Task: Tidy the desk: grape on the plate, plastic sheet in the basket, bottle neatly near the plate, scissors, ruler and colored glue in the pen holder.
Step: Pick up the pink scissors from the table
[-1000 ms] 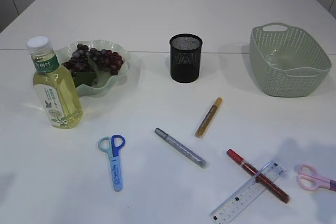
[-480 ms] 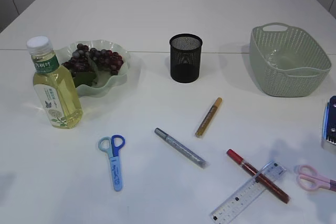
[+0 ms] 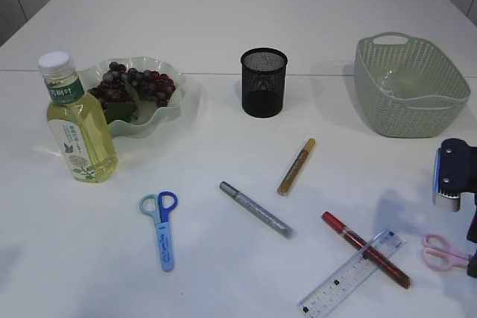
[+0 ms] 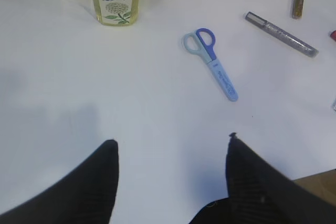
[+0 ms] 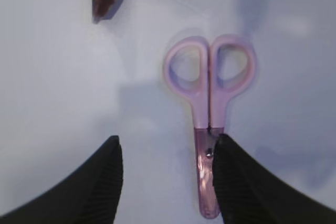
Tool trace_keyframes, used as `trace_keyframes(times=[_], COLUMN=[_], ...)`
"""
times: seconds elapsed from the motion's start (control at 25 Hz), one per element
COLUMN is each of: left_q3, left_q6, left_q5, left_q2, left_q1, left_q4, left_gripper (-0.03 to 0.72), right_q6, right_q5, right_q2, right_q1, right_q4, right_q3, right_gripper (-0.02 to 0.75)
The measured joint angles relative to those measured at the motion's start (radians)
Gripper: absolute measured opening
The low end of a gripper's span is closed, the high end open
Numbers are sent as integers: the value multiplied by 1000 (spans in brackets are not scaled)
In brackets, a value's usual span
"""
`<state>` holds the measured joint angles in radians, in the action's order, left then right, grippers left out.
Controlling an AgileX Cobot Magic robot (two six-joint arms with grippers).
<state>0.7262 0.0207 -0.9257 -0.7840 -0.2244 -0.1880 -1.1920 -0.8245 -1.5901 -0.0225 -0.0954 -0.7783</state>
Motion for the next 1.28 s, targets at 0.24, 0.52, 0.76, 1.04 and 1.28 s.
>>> trace_keyframes(times=[0.24, 0.52, 0.76, 1.04, 1.28], left_q3=[0, 0, 0, 0, 0], left_q6=[0, 0, 0, 0, 0], left_q5=[0, -2, -2, -2, -2], left_q2=[0, 0, 0, 0, 0], left_q1=[0, 0, 0, 0, 0], left_q4=[-2, -4, -8, -13, -21], left_gripper=[469, 469, 469, 469, 469], right_q6=[-20, -35, -35, -38, -38], right_q5=[2, 46, 79, 107, 108], right_q2=[-66, -103, -128, -129, -129], right_q1=[0, 0, 0, -25, -40], right_q4=[-2, 6, 22, 35, 47], right_q3=[-29, -32, -32, -32, -32], right_gripper=[438, 438, 438, 438, 438])
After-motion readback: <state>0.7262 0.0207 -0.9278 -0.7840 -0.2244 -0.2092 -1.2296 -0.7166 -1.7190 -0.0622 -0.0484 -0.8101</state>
